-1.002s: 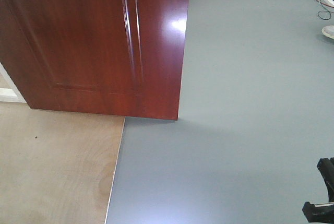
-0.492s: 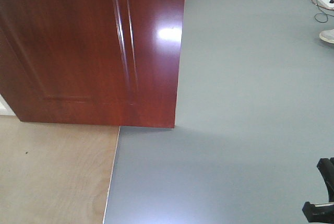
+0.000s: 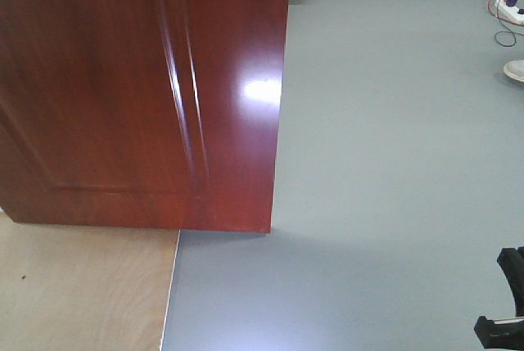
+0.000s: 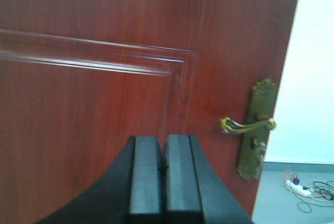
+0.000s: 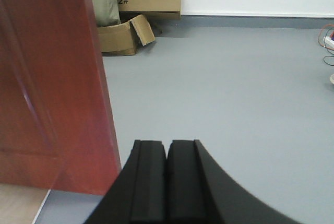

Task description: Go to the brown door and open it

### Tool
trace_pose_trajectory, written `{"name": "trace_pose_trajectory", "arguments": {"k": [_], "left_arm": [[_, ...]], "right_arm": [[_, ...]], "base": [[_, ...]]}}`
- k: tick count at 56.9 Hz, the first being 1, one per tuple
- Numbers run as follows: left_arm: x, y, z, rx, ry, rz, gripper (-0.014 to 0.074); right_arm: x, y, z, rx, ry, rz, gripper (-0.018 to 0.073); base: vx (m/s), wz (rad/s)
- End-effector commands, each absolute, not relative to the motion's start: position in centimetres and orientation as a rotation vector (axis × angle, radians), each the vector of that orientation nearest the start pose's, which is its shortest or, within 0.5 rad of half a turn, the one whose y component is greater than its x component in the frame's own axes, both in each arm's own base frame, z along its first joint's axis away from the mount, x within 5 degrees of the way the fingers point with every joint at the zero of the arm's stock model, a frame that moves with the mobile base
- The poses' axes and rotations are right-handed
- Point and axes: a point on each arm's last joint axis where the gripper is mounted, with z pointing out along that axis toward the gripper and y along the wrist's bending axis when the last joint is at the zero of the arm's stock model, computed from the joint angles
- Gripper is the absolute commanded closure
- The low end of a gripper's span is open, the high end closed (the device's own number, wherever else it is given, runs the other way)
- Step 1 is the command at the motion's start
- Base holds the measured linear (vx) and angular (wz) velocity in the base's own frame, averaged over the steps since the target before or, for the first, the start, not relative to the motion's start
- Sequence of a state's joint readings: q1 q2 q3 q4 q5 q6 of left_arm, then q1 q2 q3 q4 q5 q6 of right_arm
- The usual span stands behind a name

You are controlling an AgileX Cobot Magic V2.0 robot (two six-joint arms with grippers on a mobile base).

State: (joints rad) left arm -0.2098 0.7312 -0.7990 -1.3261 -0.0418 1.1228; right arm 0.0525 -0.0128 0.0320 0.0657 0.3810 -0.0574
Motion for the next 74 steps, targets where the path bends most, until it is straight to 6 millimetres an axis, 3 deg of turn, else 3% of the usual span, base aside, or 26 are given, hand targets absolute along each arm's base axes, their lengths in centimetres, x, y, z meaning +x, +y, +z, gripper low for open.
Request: {"name": "trace_pose_trajectory", "arguments": {"k": [1,74], "left_arm": [[14.43,-2.58,42.58,-0.046,1.376,-0.309,0.0603],[14.5,-2.62,42.54,-0.044,1.379,-0.309,0.0603]], "right_arm": [[5.39,0.46,17.48,-0.067,1.8,0.051,0.0559],[5.39,0.47,17.45,-0.066,1.804,0.053,0.0559]], "base": [[0.29,-0.03],[0.22,-0.02]]}}
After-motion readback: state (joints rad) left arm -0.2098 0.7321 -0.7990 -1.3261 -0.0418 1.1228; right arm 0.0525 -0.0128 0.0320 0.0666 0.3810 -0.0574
